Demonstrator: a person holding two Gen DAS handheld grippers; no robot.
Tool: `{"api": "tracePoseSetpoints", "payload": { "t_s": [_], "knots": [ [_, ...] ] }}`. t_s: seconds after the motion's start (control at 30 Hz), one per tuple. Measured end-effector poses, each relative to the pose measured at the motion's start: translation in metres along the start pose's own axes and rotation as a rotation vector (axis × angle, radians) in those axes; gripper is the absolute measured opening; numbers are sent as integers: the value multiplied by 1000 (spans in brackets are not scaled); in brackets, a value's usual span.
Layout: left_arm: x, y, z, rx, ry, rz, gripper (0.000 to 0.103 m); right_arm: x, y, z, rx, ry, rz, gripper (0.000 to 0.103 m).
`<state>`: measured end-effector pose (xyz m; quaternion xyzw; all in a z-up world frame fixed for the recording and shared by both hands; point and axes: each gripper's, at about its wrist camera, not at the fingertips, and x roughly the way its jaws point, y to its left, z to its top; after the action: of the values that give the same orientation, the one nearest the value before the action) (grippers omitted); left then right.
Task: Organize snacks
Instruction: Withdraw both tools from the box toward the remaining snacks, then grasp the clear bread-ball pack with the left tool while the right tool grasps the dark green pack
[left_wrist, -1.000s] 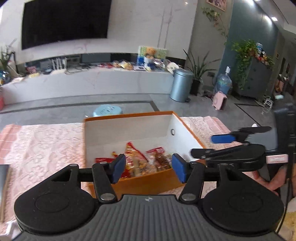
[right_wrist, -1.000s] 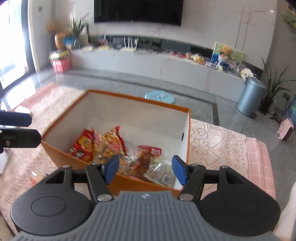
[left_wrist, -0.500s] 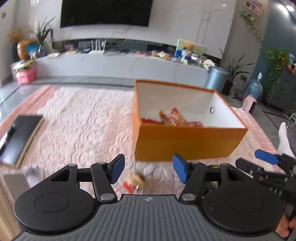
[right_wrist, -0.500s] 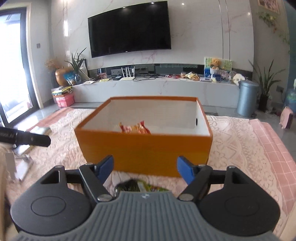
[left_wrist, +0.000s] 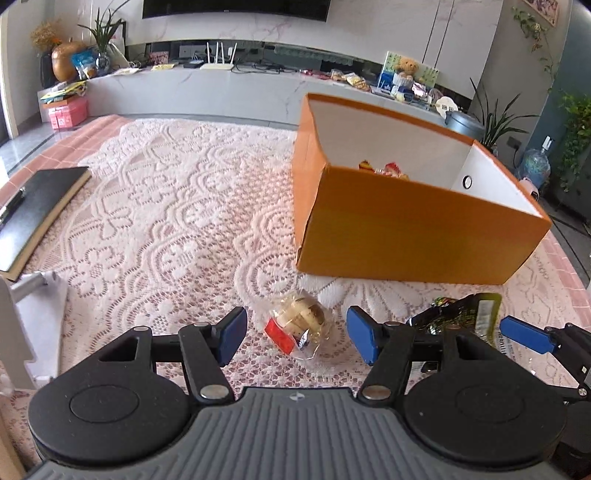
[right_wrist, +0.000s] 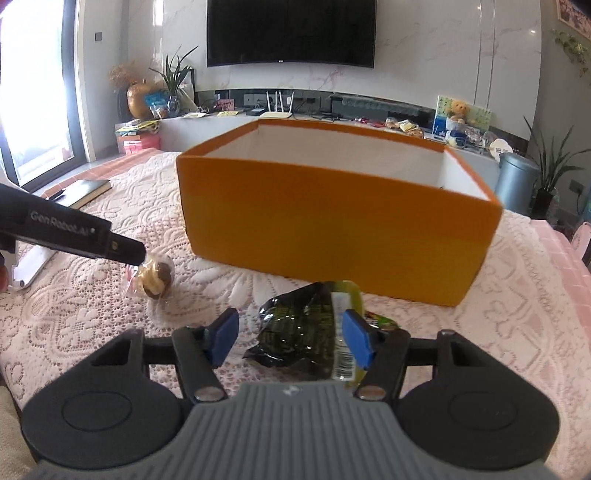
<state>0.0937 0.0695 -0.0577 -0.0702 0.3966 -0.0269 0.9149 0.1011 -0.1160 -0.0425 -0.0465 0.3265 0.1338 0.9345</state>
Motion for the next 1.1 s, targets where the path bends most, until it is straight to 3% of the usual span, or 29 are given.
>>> {"api": "tracePoseSetpoints", "payload": {
  "t_s": [0.43,0.77,0.9,1.1],
  "knots": [
    [37,2,-5,-44,44,-15,72,35,4,-11,-22,33,-28,62],
    [45,-4,-11,-12,19,1,67,45,19,-20,-138,8,-71,70],
    [45,-9,-14,32,8,22,64,48,26,-25,-197,0,-106,67],
    [45,-6,-13,21,7,12,61,47,29,-27,-232,-11,-122,60]
  ]
}}
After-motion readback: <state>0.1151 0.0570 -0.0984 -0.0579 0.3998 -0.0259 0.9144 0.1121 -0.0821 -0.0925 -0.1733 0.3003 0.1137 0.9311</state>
